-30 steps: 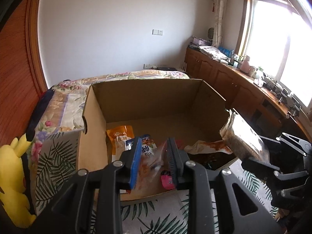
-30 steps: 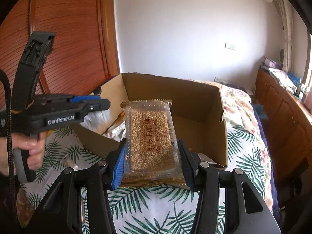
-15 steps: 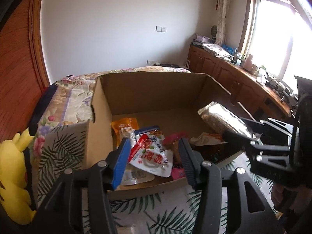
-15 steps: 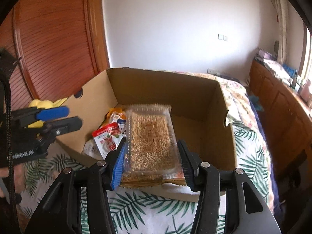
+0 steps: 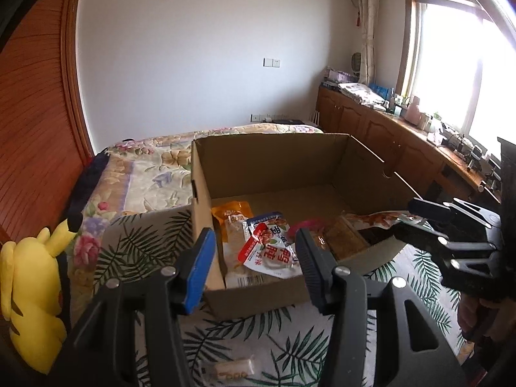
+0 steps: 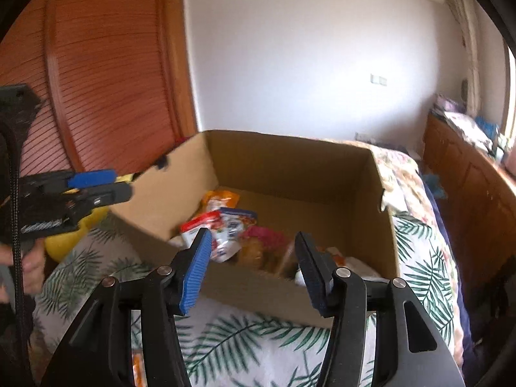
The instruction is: Organize snacks
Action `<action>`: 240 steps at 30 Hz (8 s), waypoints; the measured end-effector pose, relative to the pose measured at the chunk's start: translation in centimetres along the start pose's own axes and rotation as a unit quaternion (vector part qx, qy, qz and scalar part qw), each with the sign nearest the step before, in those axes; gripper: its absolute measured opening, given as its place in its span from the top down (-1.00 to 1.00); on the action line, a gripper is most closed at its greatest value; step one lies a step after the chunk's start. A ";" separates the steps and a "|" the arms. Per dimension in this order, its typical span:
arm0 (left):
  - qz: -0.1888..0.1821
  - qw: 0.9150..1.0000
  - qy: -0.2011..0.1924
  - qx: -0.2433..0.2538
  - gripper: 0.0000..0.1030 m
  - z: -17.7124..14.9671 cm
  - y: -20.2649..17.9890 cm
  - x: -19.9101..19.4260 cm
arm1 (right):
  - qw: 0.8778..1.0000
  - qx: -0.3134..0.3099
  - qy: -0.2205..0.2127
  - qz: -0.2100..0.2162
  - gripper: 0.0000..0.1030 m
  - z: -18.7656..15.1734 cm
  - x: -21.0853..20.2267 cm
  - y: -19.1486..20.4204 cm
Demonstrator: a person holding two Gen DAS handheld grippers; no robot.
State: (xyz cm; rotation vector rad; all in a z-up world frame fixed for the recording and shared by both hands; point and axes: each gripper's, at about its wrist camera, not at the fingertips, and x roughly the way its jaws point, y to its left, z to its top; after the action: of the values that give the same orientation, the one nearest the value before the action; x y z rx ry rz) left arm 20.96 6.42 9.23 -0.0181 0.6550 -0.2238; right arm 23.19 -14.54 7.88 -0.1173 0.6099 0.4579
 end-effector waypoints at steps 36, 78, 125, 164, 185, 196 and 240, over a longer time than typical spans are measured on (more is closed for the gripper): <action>0.014 0.997 0.070 0.027 0.00 -14.3 3.4 -0.7 | 0.980 -0.015 0.123 0.158 -0.07 -17.2 -1.7 11.0; -0.009 0.989 0.117 0.085 0.00 -13.7 2.8 1.9 | 0.982 -0.067 0.139 0.105 0.55 -14.0 1.6 11.0; -0.053 0.988 0.122 0.083 0.64 -14.9 -1.2 1.7 | 0.989 0.022 0.118 0.091 0.55 -15.0 0.5 1.8; -0.047 0.997 -0.015 0.059 0.64 0.0 -4.8 -0.6 | 0.999 0.009 0.018 0.034 0.55 -2.8 -4.8 -1.4; -0.009 0.999 0.027 0.022 0.56 1.7 -2.0 5.1 | 0.998 0.047 0.032 0.010 0.55 1.7 0.4 -2.8; 0.002 1.000 0.013 0.010 0.18 1.5 -1.0 4.6 | 0.997 0.040 0.041 -0.042 0.52 2.1 3.2 -2.8; 0.000 0.995 -0.054 0.081 -0.42 -9.3 -7.6 -8.8 | 0.997 0.040 -0.051 -0.030 -0.07 -8.6 -11.9 0.7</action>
State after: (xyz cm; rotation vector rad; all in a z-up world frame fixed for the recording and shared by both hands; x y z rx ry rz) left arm 7.06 1.32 7.82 0.1255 0.5278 -0.2735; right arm 9.80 -20.52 7.74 -0.0351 0.5218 0.3775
